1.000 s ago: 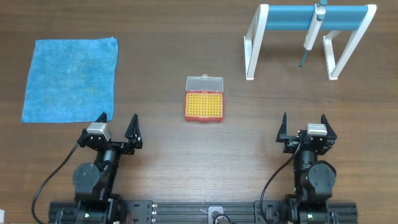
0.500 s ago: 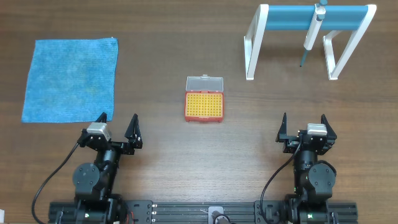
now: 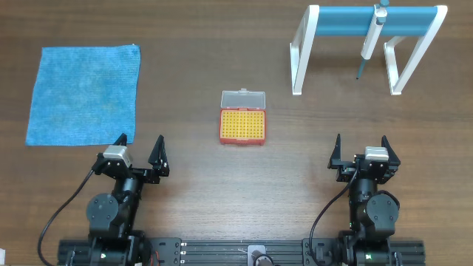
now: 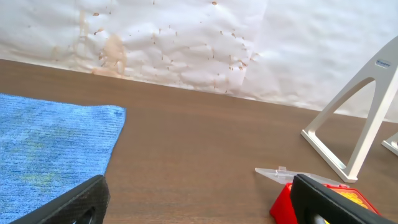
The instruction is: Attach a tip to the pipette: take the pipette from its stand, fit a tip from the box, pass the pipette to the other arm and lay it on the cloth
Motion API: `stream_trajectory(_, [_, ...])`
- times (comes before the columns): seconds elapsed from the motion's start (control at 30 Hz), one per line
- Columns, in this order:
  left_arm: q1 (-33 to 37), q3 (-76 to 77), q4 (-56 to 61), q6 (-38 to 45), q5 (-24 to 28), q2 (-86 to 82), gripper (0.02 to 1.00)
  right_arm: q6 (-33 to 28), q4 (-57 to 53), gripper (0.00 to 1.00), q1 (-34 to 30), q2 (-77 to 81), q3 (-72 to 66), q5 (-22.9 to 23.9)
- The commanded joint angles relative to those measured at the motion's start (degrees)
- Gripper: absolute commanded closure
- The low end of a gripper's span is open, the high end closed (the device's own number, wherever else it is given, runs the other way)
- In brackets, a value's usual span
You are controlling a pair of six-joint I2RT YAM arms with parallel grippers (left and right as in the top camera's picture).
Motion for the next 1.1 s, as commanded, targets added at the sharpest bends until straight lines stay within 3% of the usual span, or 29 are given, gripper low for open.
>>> stream_trajectory(0.03, [0.2,-0.8,0.4,0.9,0.8,-0.2,0.082,1.1,0.0,0.027,-0.2,-0.3,-0.5,-0.3])
stream_trajectory(0.43, [0.2,-0.8,0.4,0.9,0.8,-0.2,0.082,1.1,0.0,0.025,-0.2,-0.2,-0.5,-0.5])
stream_trajectory(0.5, [0.1,-0.8,0.4,0.9,0.8,-0.2,0.082,3.1,1.2,0.025,-0.2,1.4,-0.5,-4.1])
stream_trajectory(0.57, [0.1,-0.8,0.4,0.9,0.8,-0.2,0.082,5.2,8.5,0.027,-0.2,5.4,-0.4,-4.8])
stream_trajectory(0.77, [0.1,-0.8,0.4,0.9,0.8,-0.2,0.082,5.2,30.3,0.027,-0.3,42.2,12.7,-3.3])
stream_trajectory(0.93, [0.1,-0.8,0.4,0.9,0.8,-0.2,0.082,5.2,52.1,0.027,-4.2,76.2,26.4,-3.3])
stream_trajectory(1.1, [0.1,-0.8,0.4,0.9,0.8,-0.2,0.082,5.1,53.8,0.025,-5.3,87.3,33.0,-3.3])
